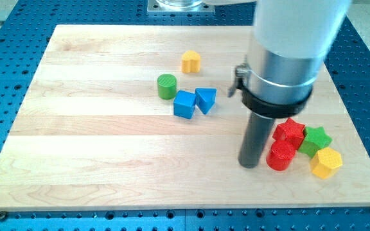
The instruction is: Move the arm towards the blue cube
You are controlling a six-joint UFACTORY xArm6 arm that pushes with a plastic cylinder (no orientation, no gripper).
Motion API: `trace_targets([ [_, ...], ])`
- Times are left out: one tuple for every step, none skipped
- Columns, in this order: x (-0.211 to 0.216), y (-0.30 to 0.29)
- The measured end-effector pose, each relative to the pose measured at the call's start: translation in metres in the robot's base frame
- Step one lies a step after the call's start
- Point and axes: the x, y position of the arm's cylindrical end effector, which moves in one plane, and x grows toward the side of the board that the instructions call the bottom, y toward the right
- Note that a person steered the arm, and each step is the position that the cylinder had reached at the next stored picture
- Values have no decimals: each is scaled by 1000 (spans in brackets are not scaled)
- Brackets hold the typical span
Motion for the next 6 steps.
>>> trace_targets([
  [4, 27],
  [4, 37],
  [4, -12],
  [-38, -93],
  [-85, -121],
  [-99, -168],
])
